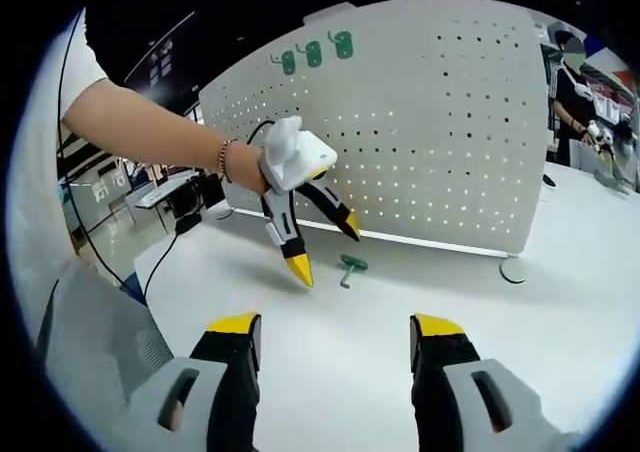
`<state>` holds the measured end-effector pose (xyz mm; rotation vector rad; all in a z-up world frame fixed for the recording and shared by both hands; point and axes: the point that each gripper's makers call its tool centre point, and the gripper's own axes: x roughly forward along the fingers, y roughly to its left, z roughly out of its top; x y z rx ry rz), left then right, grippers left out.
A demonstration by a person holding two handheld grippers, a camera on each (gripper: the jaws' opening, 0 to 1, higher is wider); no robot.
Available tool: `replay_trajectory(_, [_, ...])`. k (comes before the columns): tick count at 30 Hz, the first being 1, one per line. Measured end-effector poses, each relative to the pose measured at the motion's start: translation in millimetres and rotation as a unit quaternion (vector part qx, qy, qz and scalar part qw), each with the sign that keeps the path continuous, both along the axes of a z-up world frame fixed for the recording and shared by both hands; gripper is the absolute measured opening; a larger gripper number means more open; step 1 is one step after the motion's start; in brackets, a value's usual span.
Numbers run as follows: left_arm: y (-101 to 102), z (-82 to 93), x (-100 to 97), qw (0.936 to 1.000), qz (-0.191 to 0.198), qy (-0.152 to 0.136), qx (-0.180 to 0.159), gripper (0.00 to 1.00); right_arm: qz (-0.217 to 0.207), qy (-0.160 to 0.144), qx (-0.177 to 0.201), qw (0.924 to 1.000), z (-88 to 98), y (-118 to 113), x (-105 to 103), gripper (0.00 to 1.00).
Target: Insert the hook assembly into the mounting plate slot until the hook locks in place.
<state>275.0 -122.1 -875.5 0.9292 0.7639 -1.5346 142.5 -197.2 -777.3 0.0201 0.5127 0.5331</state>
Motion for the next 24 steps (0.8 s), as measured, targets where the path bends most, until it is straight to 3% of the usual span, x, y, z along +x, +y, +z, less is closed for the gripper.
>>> replay_trajectory(18, [-6.0, -7.7, -0.1, 0.9999, 0.005, 0.010, -0.001, 0.66, -0.019, -0.004, 0.013, 0.9997, 3.1, -7.6, 1.1, 0.56])
replay_trajectory(24, [-7.4, -6.6, -2.5, 0.9999, 0.004, 0.009, -0.004, 0.59, -0.022, -0.005, 0.015, 0.9996, 3.2, -8.7, 0.4, 0.55])
